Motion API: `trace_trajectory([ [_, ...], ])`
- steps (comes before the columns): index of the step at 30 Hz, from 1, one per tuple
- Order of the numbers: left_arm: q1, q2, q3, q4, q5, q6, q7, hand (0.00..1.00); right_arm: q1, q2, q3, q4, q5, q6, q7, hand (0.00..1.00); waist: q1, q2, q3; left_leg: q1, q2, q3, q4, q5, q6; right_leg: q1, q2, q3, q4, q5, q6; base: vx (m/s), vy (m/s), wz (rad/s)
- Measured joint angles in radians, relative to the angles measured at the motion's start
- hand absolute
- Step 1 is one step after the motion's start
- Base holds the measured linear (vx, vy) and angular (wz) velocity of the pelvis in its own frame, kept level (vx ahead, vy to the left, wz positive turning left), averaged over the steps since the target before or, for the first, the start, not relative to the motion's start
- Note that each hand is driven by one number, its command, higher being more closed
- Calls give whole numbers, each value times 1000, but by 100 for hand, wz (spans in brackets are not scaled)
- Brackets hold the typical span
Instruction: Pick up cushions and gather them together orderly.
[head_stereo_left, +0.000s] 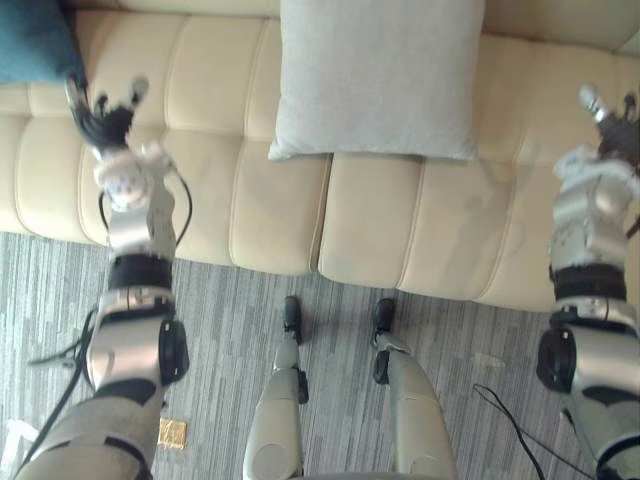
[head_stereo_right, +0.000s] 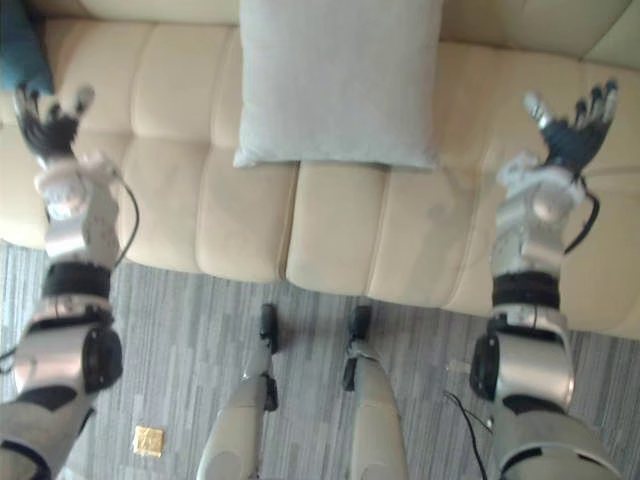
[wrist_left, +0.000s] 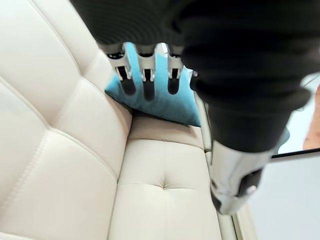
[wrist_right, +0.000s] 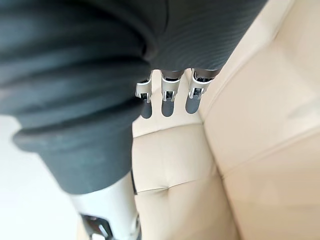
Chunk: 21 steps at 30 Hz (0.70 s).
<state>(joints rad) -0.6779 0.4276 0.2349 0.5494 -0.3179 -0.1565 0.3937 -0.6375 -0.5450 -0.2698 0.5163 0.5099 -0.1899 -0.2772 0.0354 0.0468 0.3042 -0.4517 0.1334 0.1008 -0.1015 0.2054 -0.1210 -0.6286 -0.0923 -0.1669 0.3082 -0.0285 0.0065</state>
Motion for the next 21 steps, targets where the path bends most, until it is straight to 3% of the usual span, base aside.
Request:
trace_trajectory([
  [4,361,-104,-91,-112,-17,-22,-95,0,321,124,38,-155,-67,-2,71,0,1,-25,-13,93,-8,15,0,-22,8,83,-1,18,-2,-21,15,25,-12,-10],
  [6,546,-187,-143,-105,-18,-28,-166,0,481,246,50,-149,-118,-3,113,0,5,-50,-41,153,-10,30,1,-52,16,138,0,31,-17,-31,20,39,2,-17],
  [9,677,-294,-165,6,40,-25,-235,0,640,370,66,-75,-169,-1,161,0,5,-62,-107,196,-12,42,14,-80,25,200,1,34,-51,-34,22,77,20,-7],
  [14,741,-392,-156,251,165,17,-284,0,744,482,77,171,-245,16,200,0,5,-57,-209,306,-19,57,22,-125,30,330,-2,42,-109,-34,37,97,28,-11],
  [21,749,-423,-107,405,338,52,-298,0,763,517,73,338,-354,53,218,0,4,-54,-275,407,-20,92,37,-171,21,441,0,68,-155,-31,57,83,31,-14],
])
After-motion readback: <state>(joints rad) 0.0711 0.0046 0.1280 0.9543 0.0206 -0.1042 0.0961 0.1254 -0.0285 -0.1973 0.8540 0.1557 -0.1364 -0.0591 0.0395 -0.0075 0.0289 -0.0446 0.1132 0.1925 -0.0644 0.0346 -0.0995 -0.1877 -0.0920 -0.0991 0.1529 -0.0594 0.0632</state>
